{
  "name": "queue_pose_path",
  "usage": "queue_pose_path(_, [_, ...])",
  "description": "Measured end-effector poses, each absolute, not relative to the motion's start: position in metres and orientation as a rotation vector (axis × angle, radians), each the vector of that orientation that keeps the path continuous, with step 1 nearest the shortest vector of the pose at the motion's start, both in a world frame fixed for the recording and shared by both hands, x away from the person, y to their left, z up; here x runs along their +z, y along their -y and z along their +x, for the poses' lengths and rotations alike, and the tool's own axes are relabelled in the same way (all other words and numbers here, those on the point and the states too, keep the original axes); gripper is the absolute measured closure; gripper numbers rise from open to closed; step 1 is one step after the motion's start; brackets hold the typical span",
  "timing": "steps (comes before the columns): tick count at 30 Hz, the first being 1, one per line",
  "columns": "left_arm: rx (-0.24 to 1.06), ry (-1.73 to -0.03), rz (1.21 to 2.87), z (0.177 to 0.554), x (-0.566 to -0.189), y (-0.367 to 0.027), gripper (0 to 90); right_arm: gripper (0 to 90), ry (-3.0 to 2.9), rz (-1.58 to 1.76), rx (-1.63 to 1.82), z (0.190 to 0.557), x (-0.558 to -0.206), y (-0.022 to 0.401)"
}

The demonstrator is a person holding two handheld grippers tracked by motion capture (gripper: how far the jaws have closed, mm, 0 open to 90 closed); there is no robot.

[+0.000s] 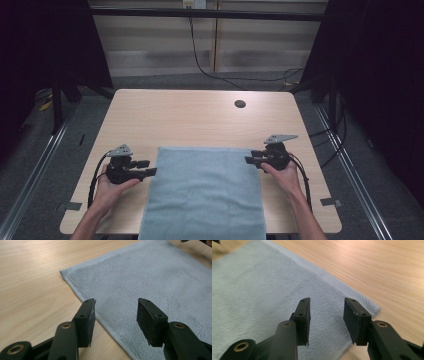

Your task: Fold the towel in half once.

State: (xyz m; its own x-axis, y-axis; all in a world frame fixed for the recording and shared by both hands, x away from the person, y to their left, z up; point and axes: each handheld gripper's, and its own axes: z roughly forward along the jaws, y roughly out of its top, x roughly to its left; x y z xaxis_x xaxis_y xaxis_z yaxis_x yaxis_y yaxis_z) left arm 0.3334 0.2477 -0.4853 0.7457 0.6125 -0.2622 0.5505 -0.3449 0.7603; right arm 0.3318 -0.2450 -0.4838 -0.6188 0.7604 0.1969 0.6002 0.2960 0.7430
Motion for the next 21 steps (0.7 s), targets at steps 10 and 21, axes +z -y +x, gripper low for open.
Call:
queue_pose_path(10, [0.089,-0.927,2.026,0.348,-0.492,-0.255,50.5,50.7,-2.336,1.348,1.131,0.359,-0.497,0.252])
queue_pose_path(21, [0.102,-0.970,1.993,0.355,-0.494,-0.260,49.3,55.1,-2.280,1.353,1.135,0.368,-0.509,0.249])
